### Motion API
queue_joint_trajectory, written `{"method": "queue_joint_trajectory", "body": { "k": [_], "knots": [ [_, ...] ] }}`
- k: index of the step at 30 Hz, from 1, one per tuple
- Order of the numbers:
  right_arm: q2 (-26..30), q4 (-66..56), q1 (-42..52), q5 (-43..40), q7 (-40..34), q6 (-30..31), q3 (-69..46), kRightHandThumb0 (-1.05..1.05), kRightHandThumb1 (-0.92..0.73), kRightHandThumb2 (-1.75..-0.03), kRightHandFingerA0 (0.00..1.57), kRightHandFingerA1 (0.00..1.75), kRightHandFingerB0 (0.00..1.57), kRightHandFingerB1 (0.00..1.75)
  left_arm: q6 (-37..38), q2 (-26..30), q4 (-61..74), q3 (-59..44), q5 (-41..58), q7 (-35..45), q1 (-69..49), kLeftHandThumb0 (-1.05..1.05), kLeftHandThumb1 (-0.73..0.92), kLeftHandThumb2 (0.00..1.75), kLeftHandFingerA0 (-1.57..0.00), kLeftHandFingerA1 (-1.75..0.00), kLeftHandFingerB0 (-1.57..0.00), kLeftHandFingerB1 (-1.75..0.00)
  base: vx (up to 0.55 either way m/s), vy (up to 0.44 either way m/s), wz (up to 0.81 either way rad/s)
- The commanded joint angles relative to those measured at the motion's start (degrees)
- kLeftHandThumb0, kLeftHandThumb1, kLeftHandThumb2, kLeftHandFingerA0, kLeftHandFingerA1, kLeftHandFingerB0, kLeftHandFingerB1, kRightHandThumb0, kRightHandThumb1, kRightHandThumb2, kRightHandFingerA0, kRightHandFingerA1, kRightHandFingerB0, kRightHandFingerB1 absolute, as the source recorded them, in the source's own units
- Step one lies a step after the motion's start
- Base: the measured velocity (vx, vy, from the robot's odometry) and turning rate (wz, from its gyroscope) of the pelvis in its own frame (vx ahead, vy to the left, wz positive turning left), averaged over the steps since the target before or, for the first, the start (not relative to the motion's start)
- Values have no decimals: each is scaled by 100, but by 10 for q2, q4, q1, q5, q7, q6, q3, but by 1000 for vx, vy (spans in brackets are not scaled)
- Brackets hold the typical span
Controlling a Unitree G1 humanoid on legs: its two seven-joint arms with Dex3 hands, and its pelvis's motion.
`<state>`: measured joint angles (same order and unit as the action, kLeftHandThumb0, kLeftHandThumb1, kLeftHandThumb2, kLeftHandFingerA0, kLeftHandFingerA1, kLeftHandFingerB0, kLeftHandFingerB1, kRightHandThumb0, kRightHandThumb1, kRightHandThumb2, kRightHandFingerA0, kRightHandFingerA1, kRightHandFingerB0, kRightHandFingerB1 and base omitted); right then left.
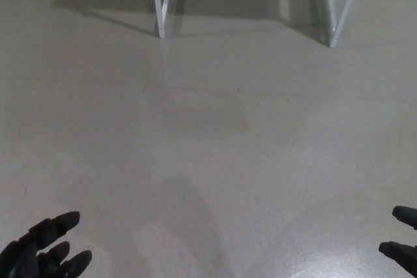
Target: The robot walk towards a table in front and click the button on the base of the boilling pot using its left middle finger
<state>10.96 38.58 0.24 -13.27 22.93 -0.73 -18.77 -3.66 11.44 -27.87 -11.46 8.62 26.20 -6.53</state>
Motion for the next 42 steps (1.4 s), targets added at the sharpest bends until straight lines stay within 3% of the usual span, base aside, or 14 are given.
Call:
{"method": "queue_joint_trajectory", "body": {
  "k": [1,22,42],
  "knots": [
    [9,-2,5,-8,2,-3,-1,-23,-24,-50,80,62,67,57,-9,12,2,2,9,6,-2,-20,61,58,-26,-39,-16,-29,0,0,0],
    [8,3,8,-7,-3,-10,6,-22,-23,-49,83,63,68,57,-8,18,3,13,8,-5,-9,-19,60,58,-30,-40,-17,-29,137,75,1],
    [11,5,14,0,-14,-12,17,-21,-23,-49,86,62,68,56,-5,25,5,25,-3,-8,-17,-24,59,58,-33,-41,-18,-29,259,-100,6]
  ]
}}
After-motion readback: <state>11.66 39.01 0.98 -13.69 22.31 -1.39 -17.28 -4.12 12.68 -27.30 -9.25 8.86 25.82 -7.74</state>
